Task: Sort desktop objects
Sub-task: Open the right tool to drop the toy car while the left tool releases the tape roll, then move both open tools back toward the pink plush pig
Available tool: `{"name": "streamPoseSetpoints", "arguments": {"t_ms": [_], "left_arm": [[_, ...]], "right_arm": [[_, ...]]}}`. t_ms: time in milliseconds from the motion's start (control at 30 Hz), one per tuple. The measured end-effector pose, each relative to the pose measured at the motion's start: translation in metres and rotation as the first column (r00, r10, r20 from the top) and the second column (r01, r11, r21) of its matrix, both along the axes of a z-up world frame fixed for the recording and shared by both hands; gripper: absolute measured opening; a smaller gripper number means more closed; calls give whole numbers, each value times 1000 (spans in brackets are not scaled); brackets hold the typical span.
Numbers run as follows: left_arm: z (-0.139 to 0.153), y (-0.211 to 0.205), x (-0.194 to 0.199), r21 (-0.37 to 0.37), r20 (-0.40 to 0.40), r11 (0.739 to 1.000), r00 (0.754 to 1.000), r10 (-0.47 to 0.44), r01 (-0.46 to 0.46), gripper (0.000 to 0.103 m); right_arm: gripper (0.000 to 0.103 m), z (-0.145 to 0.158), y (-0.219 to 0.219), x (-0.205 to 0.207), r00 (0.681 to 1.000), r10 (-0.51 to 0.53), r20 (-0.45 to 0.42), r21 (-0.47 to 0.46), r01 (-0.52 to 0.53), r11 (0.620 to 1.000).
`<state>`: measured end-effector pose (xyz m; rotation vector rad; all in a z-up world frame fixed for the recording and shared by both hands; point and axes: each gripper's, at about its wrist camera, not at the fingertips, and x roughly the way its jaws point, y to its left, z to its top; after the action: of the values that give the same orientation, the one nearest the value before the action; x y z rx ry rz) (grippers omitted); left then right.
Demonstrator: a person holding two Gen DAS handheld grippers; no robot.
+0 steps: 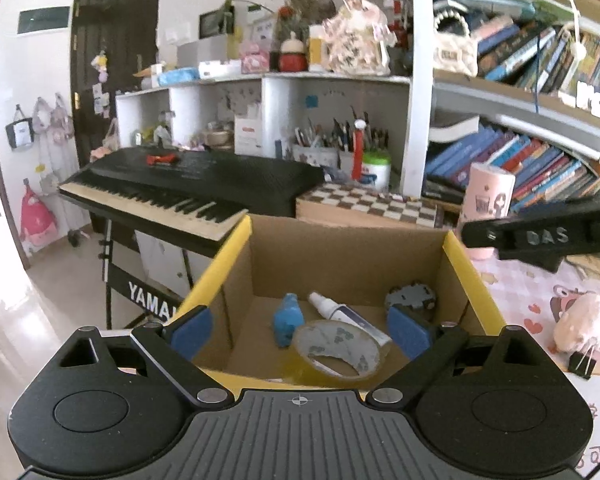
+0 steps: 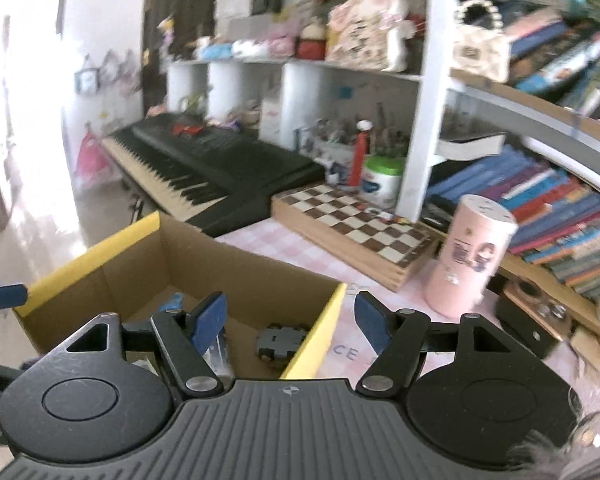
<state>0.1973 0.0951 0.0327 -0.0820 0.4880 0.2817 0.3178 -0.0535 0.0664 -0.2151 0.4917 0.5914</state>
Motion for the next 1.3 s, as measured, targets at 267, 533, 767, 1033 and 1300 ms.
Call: {"name": "streamPoseSetpoints", "arguments": {"t_ms": [267,533,767,1033,1300], "left_arm": [[4,10,-30,-18,44,1000,999,13,-12,96],[0,13,-54,-35,48,999,999,-2,3,96],[-2,15,-80,-43,51,999,999,-15,17,96],[-6,15,-108,-46,42,998,999,-34,36,96],[-12,13,-132,-58,30,997,999,-44,46,96]], "right_arm": [[69,-2,-20,-41,991,-128,34,55,127,990],[69,-13,-28,-83,979,-202,19,63,200,978],[69,-22,-28,-120,970,-243,14,63,242,968],[68,-32,-25,-162,967,-255,1,43,254,966],[68,-44,-20,-196,969,-248,-19,19,248,968]]}}
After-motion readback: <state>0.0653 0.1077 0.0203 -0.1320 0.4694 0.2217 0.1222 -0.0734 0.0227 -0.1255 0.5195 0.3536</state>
